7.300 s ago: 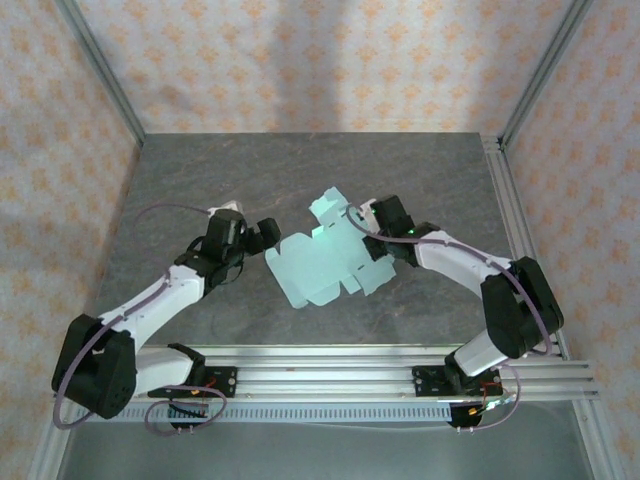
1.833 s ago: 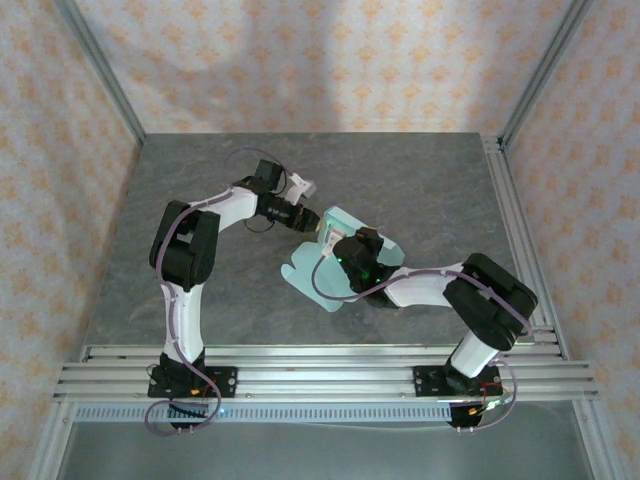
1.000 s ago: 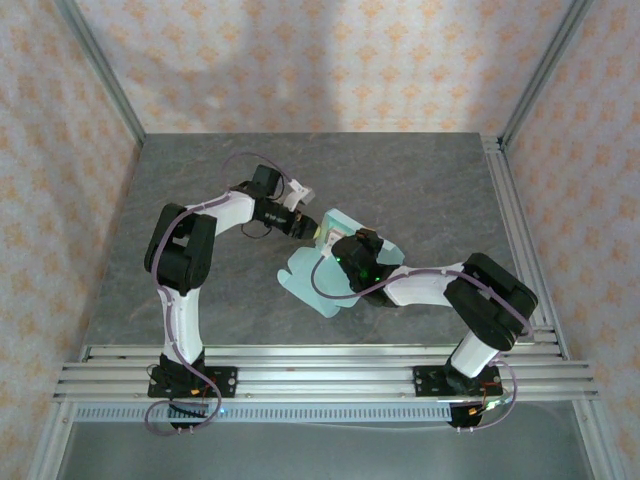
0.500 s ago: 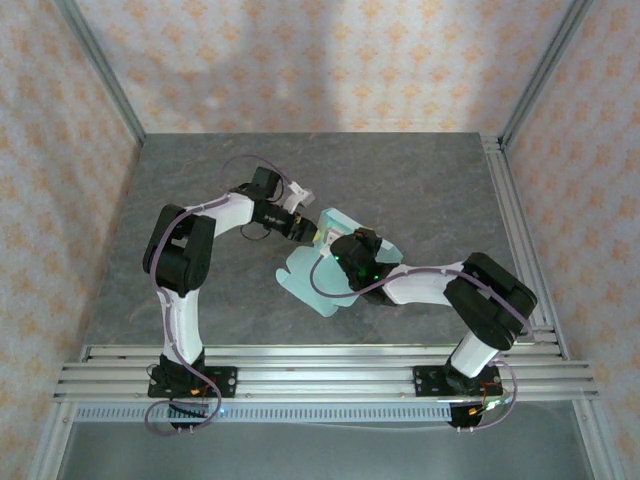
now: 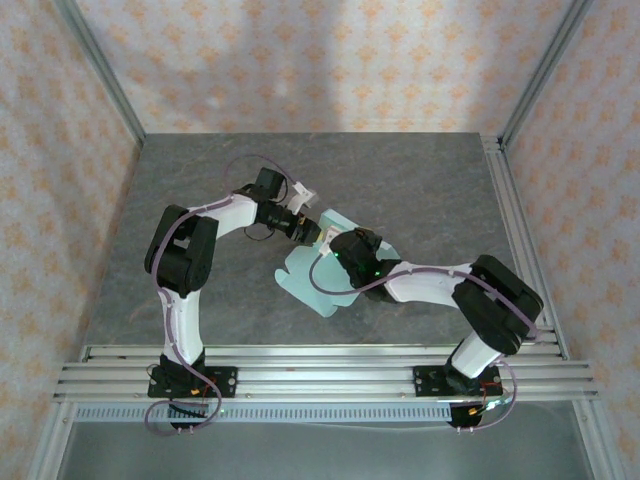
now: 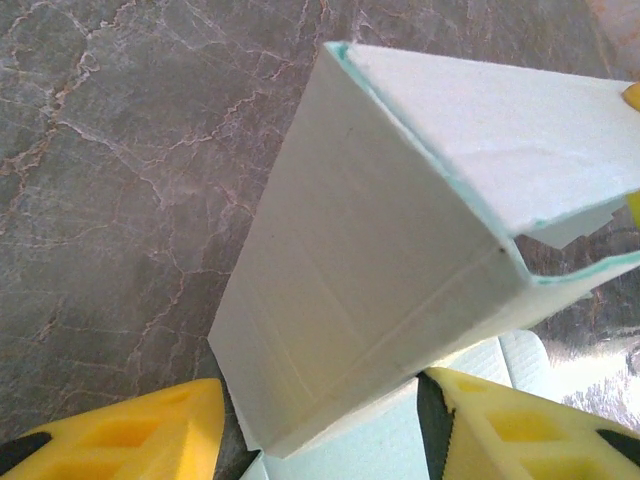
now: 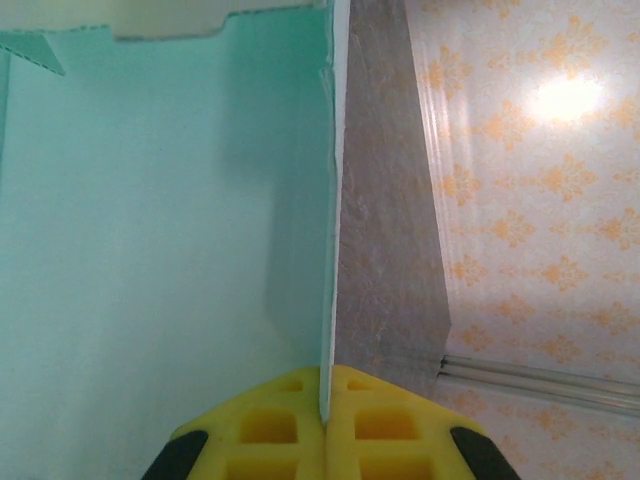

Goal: Fold the paper box

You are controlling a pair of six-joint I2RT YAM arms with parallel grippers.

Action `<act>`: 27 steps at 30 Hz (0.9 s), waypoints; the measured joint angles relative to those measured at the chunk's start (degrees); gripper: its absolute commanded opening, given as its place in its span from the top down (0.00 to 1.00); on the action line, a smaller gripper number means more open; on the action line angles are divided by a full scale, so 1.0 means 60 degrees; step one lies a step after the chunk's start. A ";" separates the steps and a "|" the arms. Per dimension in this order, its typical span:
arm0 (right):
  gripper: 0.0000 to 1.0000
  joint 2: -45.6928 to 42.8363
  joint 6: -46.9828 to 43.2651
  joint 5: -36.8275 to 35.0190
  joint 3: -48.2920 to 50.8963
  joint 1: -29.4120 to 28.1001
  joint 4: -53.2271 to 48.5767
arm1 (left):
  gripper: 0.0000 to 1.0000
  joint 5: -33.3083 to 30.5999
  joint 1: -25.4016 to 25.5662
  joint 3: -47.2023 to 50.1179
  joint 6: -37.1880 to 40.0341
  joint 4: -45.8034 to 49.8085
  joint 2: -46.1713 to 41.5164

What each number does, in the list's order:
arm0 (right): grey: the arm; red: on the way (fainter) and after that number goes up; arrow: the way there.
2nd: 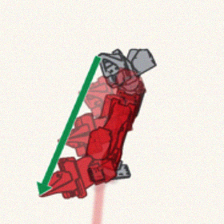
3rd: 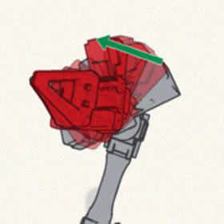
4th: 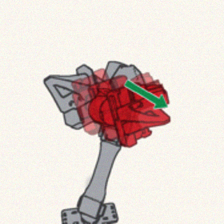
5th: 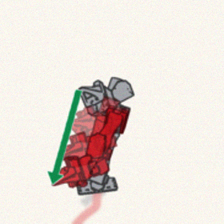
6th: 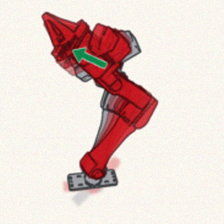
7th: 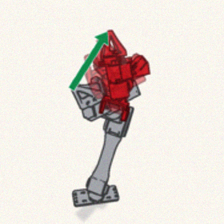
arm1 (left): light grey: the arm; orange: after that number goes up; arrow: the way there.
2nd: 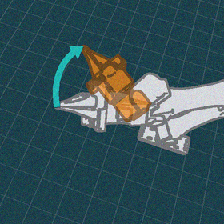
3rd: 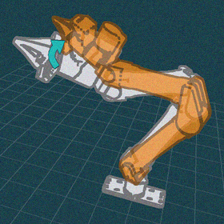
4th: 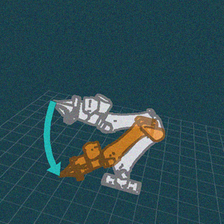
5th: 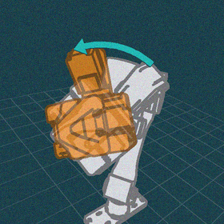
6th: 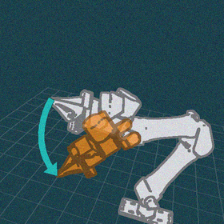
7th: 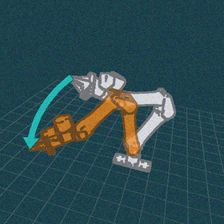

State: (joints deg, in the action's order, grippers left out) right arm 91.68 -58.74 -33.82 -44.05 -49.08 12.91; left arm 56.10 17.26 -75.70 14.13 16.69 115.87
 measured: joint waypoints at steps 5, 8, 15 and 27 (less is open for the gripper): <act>1.00 -0.0127 0.0415 0.0313 -0.0273 0.0000 -0.0583 | 0.45 -0.0098 0.0000 -0.0047 0.0102 0.0109 0.0000; 1.00 -0.0142 0.0543 0.0393 -0.0397 0.0018 -0.0798 | 0.45 -0.0095 -0.0007 -0.0073 0.0149 0.0142 0.0000; 1.00 -0.0142 0.0729 0.0517 -0.0412 0.0106 -0.1038 | 0.46 0.0280 -0.0182 -0.0430 0.0539 0.0794 0.0000; 1.00 -0.0051 0.0943 0.0827 -0.0481 0.0171 -0.1271 | 0.46 0.1002 -0.0295 -0.1792 0.1978 0.2823 0.0328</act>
State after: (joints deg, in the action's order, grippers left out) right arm 91.37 -53.08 -28.86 -46.94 -48.05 5.28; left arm 62.11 15.49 -86.46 26.00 33.63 117.84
